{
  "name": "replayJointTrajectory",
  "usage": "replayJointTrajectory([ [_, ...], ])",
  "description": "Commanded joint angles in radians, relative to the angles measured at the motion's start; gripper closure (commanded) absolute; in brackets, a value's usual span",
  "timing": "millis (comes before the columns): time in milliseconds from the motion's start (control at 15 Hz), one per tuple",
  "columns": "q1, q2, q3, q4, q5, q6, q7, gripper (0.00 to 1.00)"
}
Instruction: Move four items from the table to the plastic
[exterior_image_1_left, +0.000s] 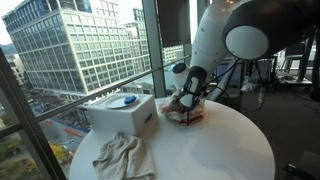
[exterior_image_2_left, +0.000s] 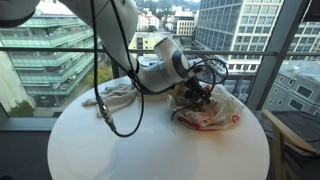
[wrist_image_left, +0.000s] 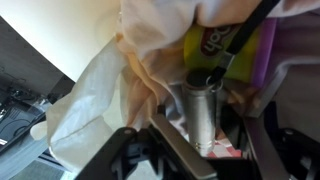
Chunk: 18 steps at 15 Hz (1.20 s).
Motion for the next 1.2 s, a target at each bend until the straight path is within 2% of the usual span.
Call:
replayJointTrajectory([
  [0, 0.087, -0.138, -0.066, -0.139, -0.025, 0.002, -0.012, 0.09],
  [67, 0.119, -0.179, -0.094, -0.191, -0.036, 0.002, -0.014, 0.0],
  [200, 0.158, -0.305, -0.099, -0.309, -0.043, -0.06, -0.053, 0.0],
  [333, 0.187, -0.405, -0.087, -0.413, 0.015, -0.125, -0.159, 0.0],
  [600, 0.252, -0.619, -0.103, -0.646, 0.014, -0.173, -0.287, 0.01],
  [733, 0.275, -0.72, -0.109, -0.765, 0.011, -0.152, -0.325, 0.0],
  [800, 0.302, -0.771, -0.133, -0.824, -0.039, -0.138, -0.288, 0.0],
  [867, 0.235, -0.82, -0.073, -0.86, -0.14, -0.13, -0.21, 0.0],
  [933, 0.313, -0.833, -0.138, -0.894, -0.108, -0.136, -0.241, 0.0],
  [1133, 0.323, -0.918, -0.138, -0.956, -0.188, -0.203, -0.19, 0.0],
])
